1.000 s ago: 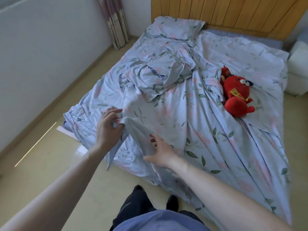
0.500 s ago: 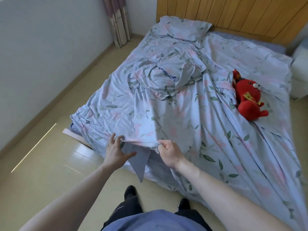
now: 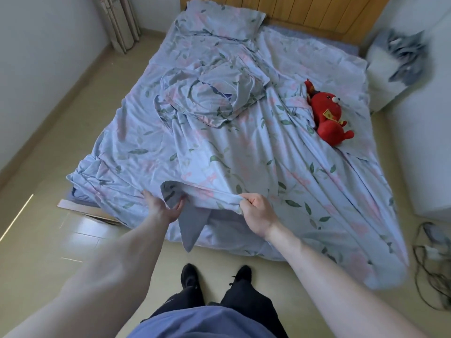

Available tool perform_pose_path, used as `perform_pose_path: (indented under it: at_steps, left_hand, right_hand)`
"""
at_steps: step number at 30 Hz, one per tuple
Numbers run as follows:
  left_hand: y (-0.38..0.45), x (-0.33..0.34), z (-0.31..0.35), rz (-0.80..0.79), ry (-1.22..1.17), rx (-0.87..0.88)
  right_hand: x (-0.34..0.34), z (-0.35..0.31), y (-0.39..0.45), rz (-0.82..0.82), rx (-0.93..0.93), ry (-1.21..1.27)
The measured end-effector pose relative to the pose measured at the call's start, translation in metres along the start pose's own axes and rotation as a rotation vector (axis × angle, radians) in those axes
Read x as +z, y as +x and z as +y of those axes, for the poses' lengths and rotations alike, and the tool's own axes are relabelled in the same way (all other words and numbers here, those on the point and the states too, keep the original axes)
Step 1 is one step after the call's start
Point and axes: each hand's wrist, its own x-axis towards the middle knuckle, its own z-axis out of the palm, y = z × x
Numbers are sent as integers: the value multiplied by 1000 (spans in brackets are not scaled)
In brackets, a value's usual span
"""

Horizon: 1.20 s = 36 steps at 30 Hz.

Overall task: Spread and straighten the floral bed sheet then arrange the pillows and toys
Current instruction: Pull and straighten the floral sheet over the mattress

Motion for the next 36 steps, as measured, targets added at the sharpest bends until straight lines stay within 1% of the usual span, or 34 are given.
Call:
perform_pose_path:
  at_steps: [2,5,7,9,11,14,16,17,18,19,21,23,25,28,30,32,34,36]
  left_hand:
    - [-1,7,12,48,89,-21]
    - [3,15,33,5,254,-35]
    - [0,11,50,-35,332,1]
    - [-6,6,64,-68,399,62]
    - [-18,-3,82,-138,365,117]
    - [-45,-21,95,-304,380,179]
    - [-66,-38,100,-434,380,230]
    - [-74,-42,94,-494,387,228]
    - [-85,-48,93,-541,393,236]
    - [-93,-51,91,-575,410,248]
    - [-104,-53,83,-610,474,272]
    - [-110,-58,80,-610,539,295]
    - [-111,-63,78,-614,585,287]
    - [-109,-78,89,-636,632,282]
    - [-101,-93,105,-625,654,255]
    - [-86,-110,119,-534,635,226]
    - [-67,-126,124,-340,603,187]
    - [-48,-139,118,-135,662,90]
  right_hand:
    - [0,-1,-3,-1,-10,-21]
    - [2,0,-8,-16,-34,-27]
    - [6,2,-9,-19,-44,-39]
    - [9,12,-12,-19,-45,-121]
    - [15,28,-17,-41,-14,-193]
    - [25,51,-29,-156,193,-291]
    - [39,55,-30,-308,298,-394]
    - [43,53,-31,-384,329,-434]
    - [53,42,-26,-424,328,-448]
    - [66,30,-18,-417,278,-424]
    - [98,-14,0,-308,126,-296]
    - [132,-61,20,-216,-27,-209]
    - [156,-89,36,-190,-112,-164]
    - [170,-104,53,-167,-176,-156]
    - [173,-109,57,-191,-200,-249]
    - [172,-112,61,-197,-200,-310]
    - [168,-116,63,-176,-192,-284]
    - [162,-119,63,-159,-216,-240]
